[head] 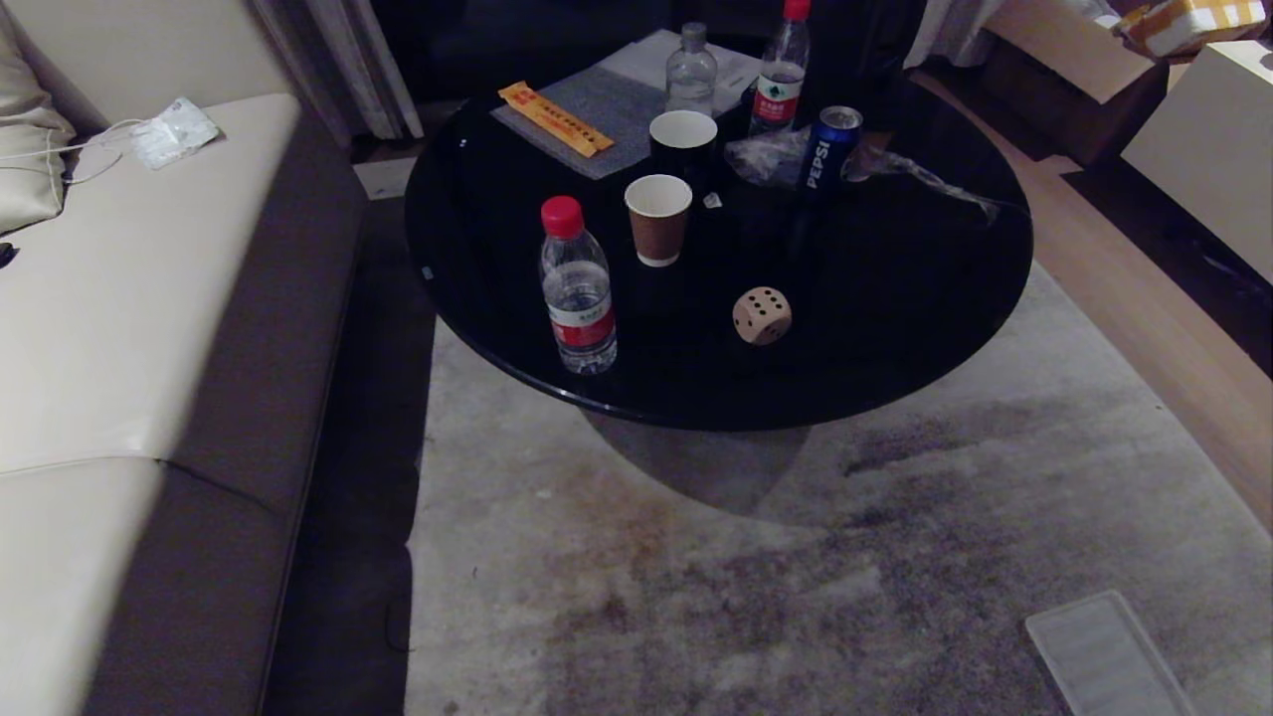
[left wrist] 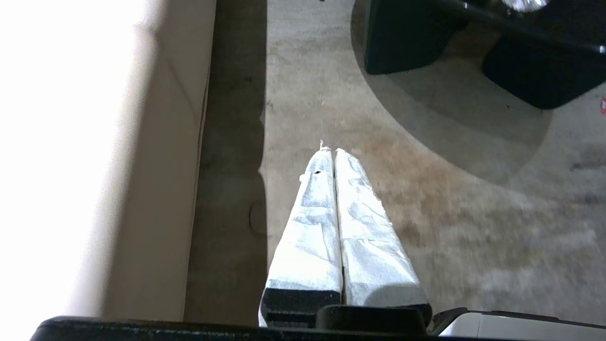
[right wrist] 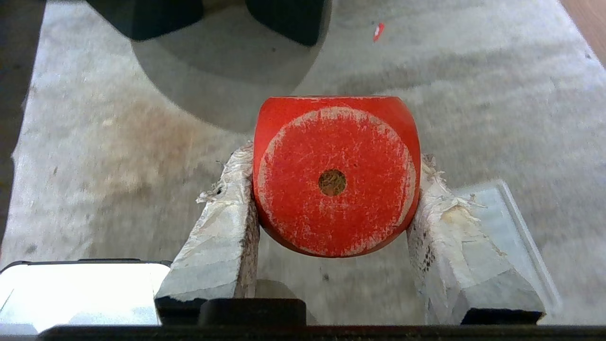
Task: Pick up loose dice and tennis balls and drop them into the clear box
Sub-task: Put the toys in the box
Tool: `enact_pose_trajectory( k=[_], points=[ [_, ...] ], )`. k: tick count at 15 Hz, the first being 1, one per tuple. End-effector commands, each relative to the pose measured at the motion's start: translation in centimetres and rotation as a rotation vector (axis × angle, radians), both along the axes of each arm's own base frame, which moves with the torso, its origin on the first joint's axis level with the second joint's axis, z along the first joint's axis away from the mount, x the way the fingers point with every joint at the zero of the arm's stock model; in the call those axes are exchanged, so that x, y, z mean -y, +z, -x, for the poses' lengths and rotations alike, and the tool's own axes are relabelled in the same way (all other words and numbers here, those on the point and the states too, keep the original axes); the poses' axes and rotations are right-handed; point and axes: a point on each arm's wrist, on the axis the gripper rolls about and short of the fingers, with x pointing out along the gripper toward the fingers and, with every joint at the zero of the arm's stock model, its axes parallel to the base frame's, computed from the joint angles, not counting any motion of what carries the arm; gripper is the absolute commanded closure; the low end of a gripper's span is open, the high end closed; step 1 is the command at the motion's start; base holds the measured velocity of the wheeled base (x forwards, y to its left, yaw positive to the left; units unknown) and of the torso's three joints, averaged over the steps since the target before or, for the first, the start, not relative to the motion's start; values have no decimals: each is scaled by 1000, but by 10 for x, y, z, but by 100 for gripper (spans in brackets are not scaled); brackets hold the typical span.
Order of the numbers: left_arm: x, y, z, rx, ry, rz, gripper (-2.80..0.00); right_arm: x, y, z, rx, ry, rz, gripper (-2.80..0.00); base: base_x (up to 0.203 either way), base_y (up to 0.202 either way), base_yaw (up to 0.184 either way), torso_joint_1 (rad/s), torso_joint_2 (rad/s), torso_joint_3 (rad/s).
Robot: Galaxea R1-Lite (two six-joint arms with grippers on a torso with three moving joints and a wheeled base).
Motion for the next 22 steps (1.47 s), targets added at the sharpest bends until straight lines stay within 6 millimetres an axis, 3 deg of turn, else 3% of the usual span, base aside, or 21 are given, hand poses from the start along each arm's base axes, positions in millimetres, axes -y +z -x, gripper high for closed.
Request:
enact_pose_trajectory(
  k=[1,16,22],
  points=[
    [0,0,0,-2,1,0,0,0,0,0,-2,0,0,0,-176,0,-4,7,2,2],
    [0,-1,0,-4,-1,-8,0,0,0,0,-2,0,-2,0,-181,0,0,1,2,3],
    [0,-1,0,-4,-5,-8,0,0,0,0,-5,-1,-2,0,-13,0,-1,0,0,0]
  ],
)
